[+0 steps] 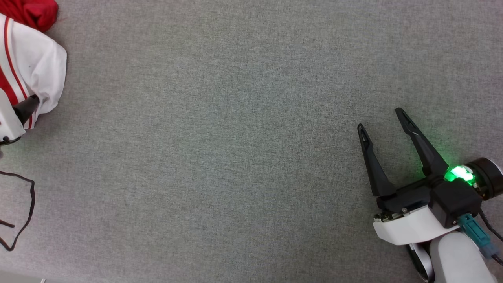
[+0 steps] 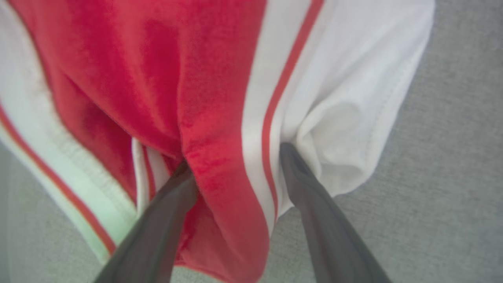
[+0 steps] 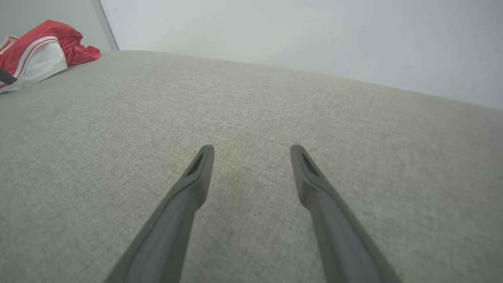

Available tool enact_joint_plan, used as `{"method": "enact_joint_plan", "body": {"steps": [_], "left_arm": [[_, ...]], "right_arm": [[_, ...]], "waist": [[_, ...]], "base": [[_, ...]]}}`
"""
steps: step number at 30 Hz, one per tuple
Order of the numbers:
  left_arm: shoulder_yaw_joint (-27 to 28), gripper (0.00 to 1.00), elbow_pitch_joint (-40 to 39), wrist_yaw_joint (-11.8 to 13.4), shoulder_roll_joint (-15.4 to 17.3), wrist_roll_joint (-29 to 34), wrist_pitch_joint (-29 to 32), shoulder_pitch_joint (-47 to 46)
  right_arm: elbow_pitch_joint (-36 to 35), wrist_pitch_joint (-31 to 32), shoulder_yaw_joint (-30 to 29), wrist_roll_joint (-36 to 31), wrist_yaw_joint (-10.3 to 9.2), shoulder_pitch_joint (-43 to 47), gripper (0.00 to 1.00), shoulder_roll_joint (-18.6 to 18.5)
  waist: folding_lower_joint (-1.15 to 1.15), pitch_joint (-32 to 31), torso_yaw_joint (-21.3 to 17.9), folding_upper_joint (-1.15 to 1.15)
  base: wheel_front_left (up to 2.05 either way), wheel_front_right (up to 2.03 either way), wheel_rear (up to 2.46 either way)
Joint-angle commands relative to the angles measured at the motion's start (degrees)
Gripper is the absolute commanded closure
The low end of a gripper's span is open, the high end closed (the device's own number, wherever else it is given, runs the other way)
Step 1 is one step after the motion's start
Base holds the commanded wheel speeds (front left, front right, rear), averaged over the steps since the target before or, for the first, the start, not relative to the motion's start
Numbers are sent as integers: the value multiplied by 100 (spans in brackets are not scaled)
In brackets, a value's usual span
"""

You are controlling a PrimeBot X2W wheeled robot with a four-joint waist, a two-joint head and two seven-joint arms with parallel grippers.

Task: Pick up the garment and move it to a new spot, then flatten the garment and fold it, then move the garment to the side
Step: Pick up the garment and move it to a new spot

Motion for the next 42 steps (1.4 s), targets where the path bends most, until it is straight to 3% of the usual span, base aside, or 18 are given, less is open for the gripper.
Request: {"method": "enact_joint_plan", "body": {"steps": [1, 2, 3, 9, 17, 24, 28, 33, 39, 42], "left_arm": [[-214, 5, 121, -7, -282, -89, 196, 200], [-280, 98, 153, -11, -325, -234, 326, 267], [-345, 100, 137, -15, -346, -352, 409, 319], [-400, 100, -12, -6, -68, -591, -333, 233], [-444, 100, -457, -5, 246, -628, -1890, -31], [-585, 100, -991, -5, 340, -523, -2552, -219], [-651, 100, -1397, 139, 204, -385, -2628, -381], [-808, 100, -2088, 539, -104, -226, -2584, -444], [-1075, 100, -2823, 1029, -509, 30, -2532, -519], [-1365, 100, -2968, 1084, -699, 330, -2616, -534]], "right_arm": [[56, 2, -23, -37, -6, -48, 0, -32], [68, 2, -24, -33, -7, -44, 0, -32], [82, 2, -22, -41, -7, -44, 0, -28], [151, 1, 5, -66, -6, -20, 0, 3], [379, -3, 47, 44, -6, 130, 0, 147], [584, -4, -24, 153, -6, 341, 0, 295], [652, -3, -112, 217, -6, 446, 0, 358], [694, -3, -235, 256, -6, 551, 0, 415], [636, -3, -420, 283, -6, 560, 0, 435], [618, -3, -466, 354, -6, 517, 0, 437]], "waist": [[0, 2, -3, 0], [0, -8, -2, 0], [0, -27, -2, 0], [0, -327, 16, 0], [0, -1220, 7, 0], [0, -2044, -112, 0], [0, -2430, -267, 0], [0, -2753, -530, 0], [0, -2849, -891, 0], [0, -2829, -1106, 0]], "base": [[0, 0, 0], [0, 0, 0], [0, 0, 0], [0, 0, 0], [0, 0, 0], [0, 0, 0], [0, 0, 0], [0, 0, 0], [0, 0, 0], [0, 0, 0]]}}
